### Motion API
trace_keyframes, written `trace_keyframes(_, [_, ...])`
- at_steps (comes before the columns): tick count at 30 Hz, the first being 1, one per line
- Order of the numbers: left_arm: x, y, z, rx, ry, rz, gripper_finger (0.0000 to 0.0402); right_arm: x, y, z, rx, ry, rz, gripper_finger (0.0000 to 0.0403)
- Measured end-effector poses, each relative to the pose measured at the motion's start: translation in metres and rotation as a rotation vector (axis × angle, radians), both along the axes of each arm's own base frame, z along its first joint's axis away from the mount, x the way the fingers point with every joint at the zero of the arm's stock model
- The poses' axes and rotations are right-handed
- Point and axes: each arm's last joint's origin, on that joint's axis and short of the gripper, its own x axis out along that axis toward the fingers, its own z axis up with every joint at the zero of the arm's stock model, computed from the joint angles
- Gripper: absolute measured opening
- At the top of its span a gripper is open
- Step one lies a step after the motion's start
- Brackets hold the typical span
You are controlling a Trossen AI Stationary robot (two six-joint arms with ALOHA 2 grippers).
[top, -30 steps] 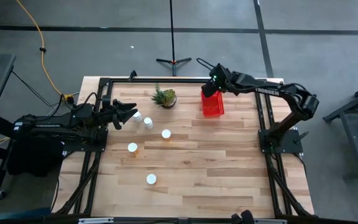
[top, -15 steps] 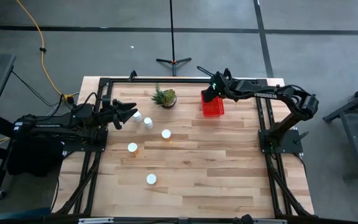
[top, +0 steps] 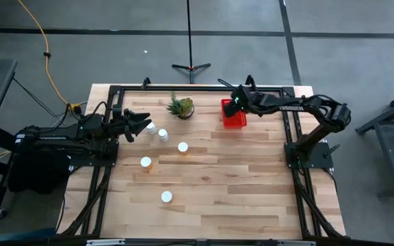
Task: Pick and place pill bottles into a basket
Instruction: Put the orange pill bottle into the bin
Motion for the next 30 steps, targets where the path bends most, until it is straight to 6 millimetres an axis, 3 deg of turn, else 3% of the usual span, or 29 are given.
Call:
trace_keyframes(12, [0.000,0.000,0.000,-0.001,0.000,0.014,0.0289,0.002,0.003,0.000,-0.044,0.040,0.034,0.0194])
trace_keyframes(19, [0.000,0.000,0.000,-0.001,0.000,0.015,0.0289,0.003,0.005,-0.001,-0.028,0.060,0.141,0.0194])
trace_keyframes(30, [0.000,0.000,0.000,-0.004,-0.002,0.015,0.0289,-0.006,-0.008,-0.002,0.070,0.004,0.145,0.0194])
